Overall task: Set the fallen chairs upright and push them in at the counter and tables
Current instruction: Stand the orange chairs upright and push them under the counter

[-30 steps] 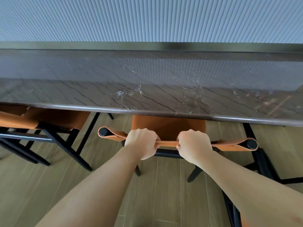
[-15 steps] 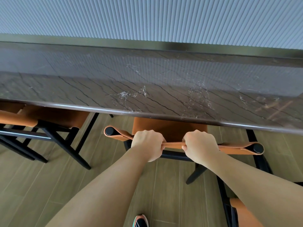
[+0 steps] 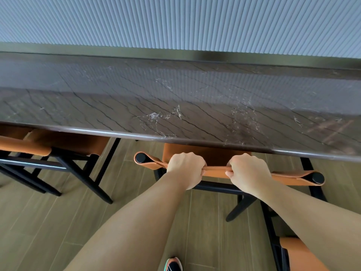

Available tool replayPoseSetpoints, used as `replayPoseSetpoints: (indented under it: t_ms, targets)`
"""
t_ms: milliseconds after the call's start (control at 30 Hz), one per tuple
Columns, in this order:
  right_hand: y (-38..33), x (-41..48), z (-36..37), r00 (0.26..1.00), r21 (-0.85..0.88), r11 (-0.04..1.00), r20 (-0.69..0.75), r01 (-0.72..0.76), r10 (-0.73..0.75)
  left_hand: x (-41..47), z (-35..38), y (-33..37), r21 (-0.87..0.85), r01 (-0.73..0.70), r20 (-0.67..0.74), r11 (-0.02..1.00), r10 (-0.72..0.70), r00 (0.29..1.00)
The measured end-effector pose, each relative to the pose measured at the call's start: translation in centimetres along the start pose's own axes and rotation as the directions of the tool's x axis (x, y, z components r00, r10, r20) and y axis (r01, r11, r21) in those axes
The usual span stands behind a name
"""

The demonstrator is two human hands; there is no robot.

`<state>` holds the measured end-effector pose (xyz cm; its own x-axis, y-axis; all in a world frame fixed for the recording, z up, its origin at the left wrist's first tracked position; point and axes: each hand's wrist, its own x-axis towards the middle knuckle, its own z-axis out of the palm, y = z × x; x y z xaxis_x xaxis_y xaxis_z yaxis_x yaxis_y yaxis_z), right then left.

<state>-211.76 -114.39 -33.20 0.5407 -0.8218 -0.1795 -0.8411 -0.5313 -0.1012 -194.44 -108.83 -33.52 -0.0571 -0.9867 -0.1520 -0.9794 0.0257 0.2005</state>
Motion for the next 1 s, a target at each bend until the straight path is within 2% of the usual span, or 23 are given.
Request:
replayPoseSetpoints:
  t_ms: [300, 633, 867, 1000]
  targets:
    - [0.0, 1.5, -0.9, 0.999, -0.001, 0.999, -0.01, -0.046, 0.046, 2.3, -1.2, -1.3, -0.015, -0.053, -0.004, 0.998, 0.053, 0.999]
    - [-1.0, 1.3, -0.7, 1.0, -0.002, 1.0, -0.017, -0.008, 0.008, 1.3, -1.0, -1.8, -0.037, 0.01, -0.018, 0.999, -0.011, 1.0]
    - [0.8, 0.4, -1.4, 0.999, -0.068, 0.998, 0.042, 0.018, -0.015, 1.1, -0.9, -1.2, -0.032, 0.026, -0.002, 0.999, -0.026, 1.0]
    - [1.2, 0.4, -1.5, 0.999, -0.081, 0.996, 0.023, 0.029, -0.027, 1.0, -0.6, -0.8, -0.032, 0.039, -0.032, 0.999, -0.04, 0.999]
